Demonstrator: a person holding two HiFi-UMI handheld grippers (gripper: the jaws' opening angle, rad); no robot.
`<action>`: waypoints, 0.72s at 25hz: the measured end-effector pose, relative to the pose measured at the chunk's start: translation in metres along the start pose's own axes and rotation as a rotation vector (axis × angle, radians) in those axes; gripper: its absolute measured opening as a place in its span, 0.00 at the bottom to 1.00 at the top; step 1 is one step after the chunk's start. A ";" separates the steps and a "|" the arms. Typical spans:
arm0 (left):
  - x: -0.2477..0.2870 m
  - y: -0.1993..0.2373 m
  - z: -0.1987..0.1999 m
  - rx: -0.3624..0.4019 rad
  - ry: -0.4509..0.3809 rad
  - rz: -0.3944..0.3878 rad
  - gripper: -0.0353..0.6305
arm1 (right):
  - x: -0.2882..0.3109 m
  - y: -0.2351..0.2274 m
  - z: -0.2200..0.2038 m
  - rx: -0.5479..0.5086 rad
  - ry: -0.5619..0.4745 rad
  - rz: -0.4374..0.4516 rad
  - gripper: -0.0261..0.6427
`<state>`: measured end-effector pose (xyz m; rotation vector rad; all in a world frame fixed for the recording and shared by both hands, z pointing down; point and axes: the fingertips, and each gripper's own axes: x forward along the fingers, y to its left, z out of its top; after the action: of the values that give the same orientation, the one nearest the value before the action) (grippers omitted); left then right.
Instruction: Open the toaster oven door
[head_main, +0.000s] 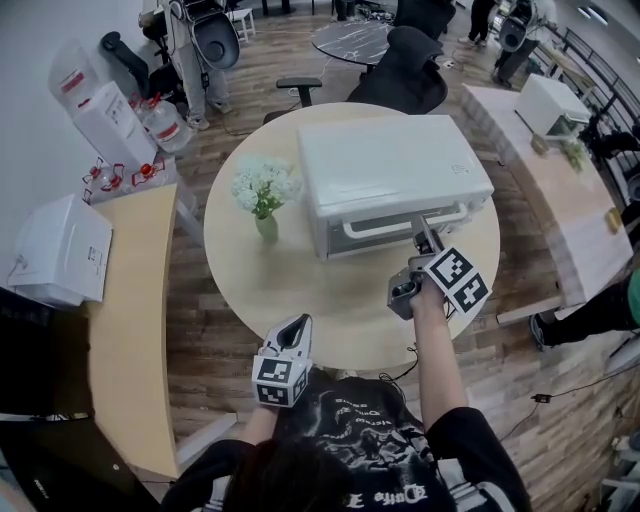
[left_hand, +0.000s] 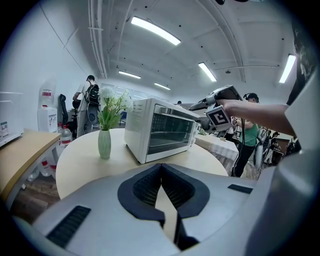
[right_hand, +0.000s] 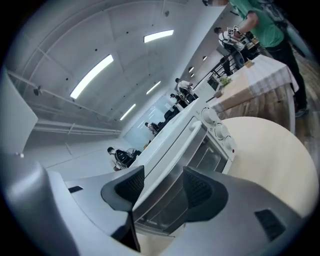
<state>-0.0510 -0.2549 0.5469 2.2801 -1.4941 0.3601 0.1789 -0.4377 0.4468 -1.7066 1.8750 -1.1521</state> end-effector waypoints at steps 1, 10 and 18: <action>0.000 0.001 0.000 -0.002 0.002 0.002 0.08 | 0.001 0.000 0.001 0.025 -0.005 -0.002 0.38; -0.001 0.012 -0.003 -0.005 0.011 0.005 0.08 | 0.010 -0.013 -0.001 0.035 -0.020 -0.115 0.29; -0.004 0.018 -0.005 0.006 0.021 0.011 0.08 | 0.017 -0.019 -0.007 0.166 0.015 -0.135 0.36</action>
<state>-0.0691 -0.2557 0.5527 2.2662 -1.4980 0.3916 0.1824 -0.4506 0.4694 -1.7568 1.6437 -1.3353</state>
